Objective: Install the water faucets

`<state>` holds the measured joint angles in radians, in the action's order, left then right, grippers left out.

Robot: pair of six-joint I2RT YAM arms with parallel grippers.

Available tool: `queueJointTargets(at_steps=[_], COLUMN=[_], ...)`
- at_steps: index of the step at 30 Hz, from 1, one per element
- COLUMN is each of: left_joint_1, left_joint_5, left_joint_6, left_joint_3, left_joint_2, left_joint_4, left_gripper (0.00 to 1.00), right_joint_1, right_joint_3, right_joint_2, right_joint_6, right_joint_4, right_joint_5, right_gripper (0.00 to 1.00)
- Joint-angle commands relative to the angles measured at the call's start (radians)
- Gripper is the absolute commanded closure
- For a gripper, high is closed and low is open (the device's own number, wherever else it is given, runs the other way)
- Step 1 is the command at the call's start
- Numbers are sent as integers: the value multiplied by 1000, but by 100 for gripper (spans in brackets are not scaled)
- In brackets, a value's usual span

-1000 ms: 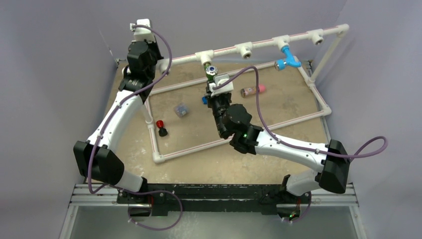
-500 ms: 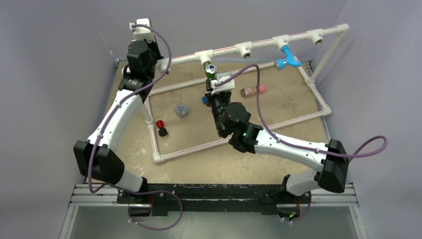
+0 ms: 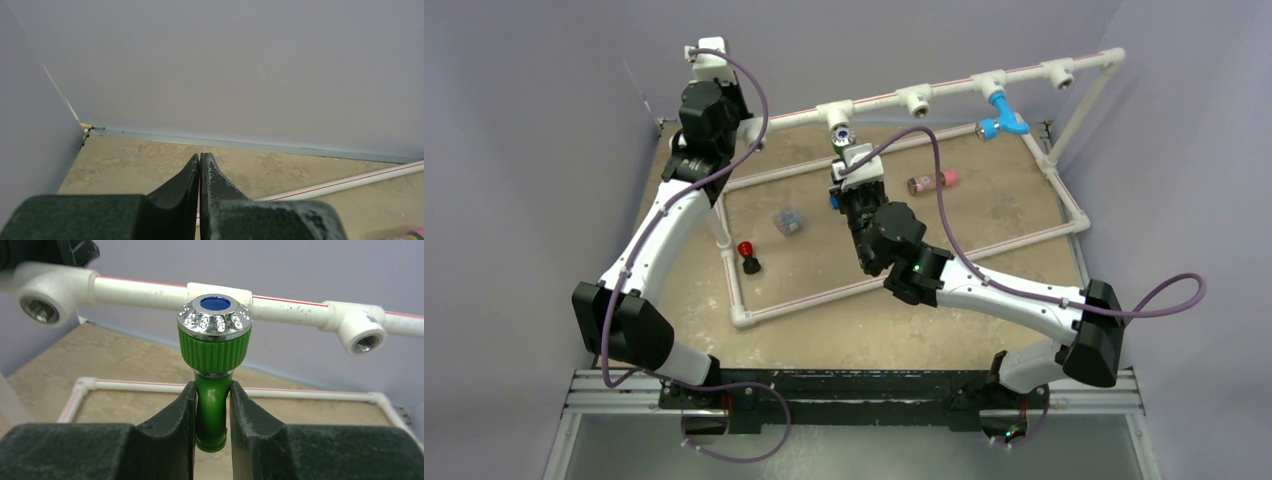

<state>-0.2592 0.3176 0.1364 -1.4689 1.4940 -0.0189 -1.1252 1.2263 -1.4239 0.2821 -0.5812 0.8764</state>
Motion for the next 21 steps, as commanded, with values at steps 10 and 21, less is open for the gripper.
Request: queueJointTargets(at_steps=[10, 21], left_joint_1=[-20, -20], left_joint_5=[-71, -87], left_joint_6=[23, 22], left_joint_3=[9, -1], left_joint_2=[84, 92], left_joint_4=[168, 181], left_gripper=[100, 100], right_joint_1=[-13, -1], right_joint_3=[-48, -12], right_joint_2=[55, 123], right_joint_6=[501, 397], right_joint_4=[-107, 113], right_joint_5=[-137, -218], right_gripper=[100, 100])
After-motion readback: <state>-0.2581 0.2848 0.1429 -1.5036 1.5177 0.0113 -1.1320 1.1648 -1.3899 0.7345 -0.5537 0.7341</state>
